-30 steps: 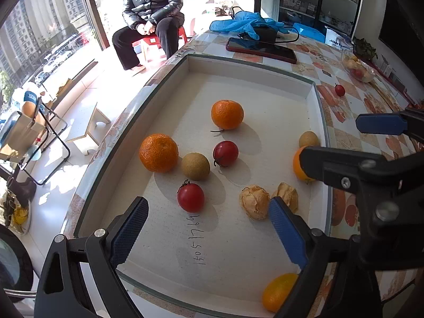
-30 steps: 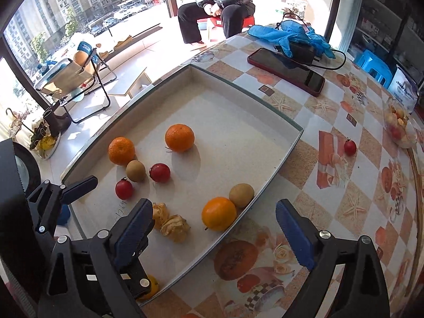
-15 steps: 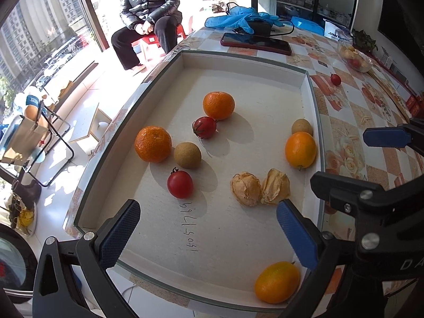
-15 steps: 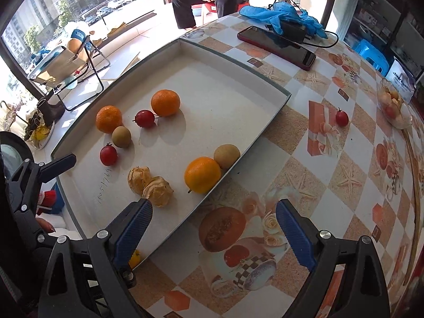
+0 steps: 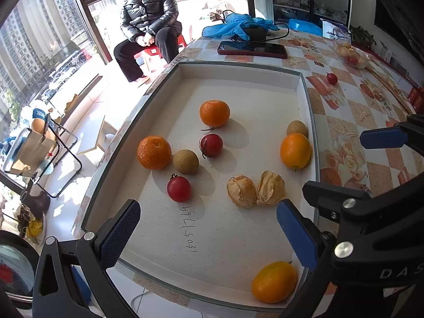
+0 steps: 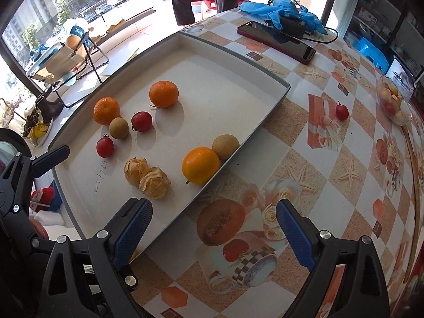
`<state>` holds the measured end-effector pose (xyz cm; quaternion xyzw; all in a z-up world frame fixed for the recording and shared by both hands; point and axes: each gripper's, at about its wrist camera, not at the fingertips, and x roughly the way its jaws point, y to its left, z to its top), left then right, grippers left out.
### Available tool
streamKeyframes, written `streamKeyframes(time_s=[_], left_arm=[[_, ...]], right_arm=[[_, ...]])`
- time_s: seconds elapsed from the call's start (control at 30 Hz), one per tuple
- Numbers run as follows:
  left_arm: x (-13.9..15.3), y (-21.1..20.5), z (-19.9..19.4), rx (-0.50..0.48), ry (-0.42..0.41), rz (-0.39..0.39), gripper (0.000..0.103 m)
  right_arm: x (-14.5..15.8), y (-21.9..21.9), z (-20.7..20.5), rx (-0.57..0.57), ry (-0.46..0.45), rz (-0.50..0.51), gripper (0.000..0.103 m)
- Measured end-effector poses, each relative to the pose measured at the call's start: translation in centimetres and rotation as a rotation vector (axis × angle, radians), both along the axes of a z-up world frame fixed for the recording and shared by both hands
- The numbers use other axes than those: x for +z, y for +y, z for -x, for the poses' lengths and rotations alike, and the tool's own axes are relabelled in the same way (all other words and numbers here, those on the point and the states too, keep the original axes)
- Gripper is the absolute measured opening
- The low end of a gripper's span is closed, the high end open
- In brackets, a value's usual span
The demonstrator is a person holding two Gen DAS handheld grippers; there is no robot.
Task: Organize fruits
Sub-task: 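Lift both open grippers away from the tray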
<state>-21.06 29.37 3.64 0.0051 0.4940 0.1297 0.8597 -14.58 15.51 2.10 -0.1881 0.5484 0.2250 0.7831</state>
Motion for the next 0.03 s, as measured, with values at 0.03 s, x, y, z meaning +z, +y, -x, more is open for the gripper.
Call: streamKeyframes(time_s=[0.03], left_arm=[[0.01, -0.04, 0.04, -0.007, 0.002, 0.004, 0.103]], right_arm=[[0.01, -0.01, 0.00, 0.000, 0.001, -0.002, 0.095]])
